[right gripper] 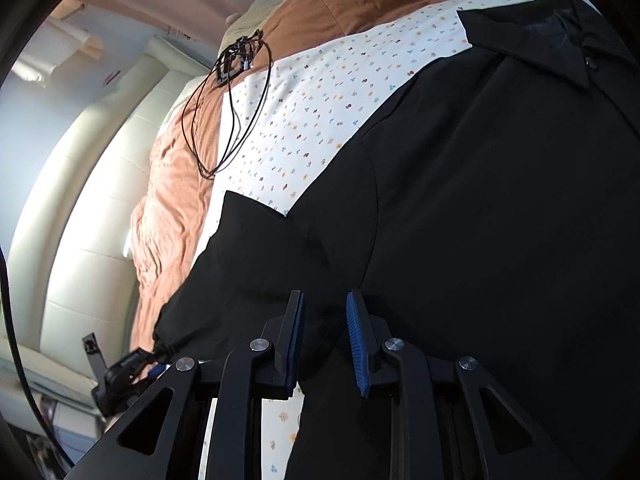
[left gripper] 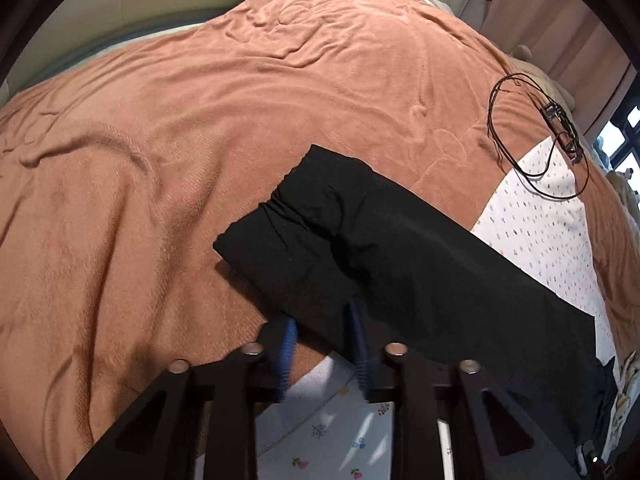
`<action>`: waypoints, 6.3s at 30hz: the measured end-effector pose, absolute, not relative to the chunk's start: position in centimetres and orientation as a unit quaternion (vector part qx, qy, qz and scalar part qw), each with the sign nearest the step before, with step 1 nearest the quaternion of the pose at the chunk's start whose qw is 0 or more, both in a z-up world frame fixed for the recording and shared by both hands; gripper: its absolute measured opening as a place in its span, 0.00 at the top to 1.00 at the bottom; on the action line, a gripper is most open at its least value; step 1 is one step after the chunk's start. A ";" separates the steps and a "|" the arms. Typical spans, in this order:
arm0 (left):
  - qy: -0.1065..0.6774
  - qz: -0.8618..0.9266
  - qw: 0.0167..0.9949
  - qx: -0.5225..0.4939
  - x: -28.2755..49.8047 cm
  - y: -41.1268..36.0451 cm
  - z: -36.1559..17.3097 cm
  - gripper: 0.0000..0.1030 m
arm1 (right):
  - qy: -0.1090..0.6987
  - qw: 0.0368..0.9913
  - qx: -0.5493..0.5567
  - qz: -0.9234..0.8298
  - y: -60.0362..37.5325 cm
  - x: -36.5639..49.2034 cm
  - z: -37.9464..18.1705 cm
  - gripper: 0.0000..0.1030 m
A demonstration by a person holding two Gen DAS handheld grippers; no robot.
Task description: Fold large clothes
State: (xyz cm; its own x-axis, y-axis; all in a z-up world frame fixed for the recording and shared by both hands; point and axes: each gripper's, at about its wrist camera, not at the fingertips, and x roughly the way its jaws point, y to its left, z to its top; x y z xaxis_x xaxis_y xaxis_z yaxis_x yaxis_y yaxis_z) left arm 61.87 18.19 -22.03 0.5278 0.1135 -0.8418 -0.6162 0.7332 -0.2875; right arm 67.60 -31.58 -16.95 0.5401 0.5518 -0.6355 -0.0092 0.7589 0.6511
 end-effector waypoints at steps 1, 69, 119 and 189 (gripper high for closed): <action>0.427 0.216 0.824 -0.302 61.8 18.5 -21.9 0.95 | 0.448 0.820 0.312 0.173 -31.8 67.7 -17.1 0.79; 0.395 -0.314 0.847 -0.166 64.0 -41.4 -2.8 0.98 | 0.284 0.792 0.525 -0.125 -66.7 46.0 -12.6 0.44; 0.402 -0.048 0.863 -0.303 55.6 -18.1 -14.8 0.18 | 0.353 0.826 0.429 -0.094 -64.5 56.2 -18.7 0.87; 0.401 -0.076 0.850 -0.334 54.9 -20.6 -14.3 0.05 | 0.166 0.931 0.322 -0.053 -65.9 46.8 -4.8 0.93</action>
State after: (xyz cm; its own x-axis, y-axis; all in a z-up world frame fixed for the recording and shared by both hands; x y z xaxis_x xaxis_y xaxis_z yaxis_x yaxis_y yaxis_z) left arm 54.88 -20.55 -14.29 0.6667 -0.3963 -0.6313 -0.1397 0.7655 -0.6281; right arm 46.79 -65.88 -4.76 0.9395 0.0075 -0.3424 0.2055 0.7875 0.5811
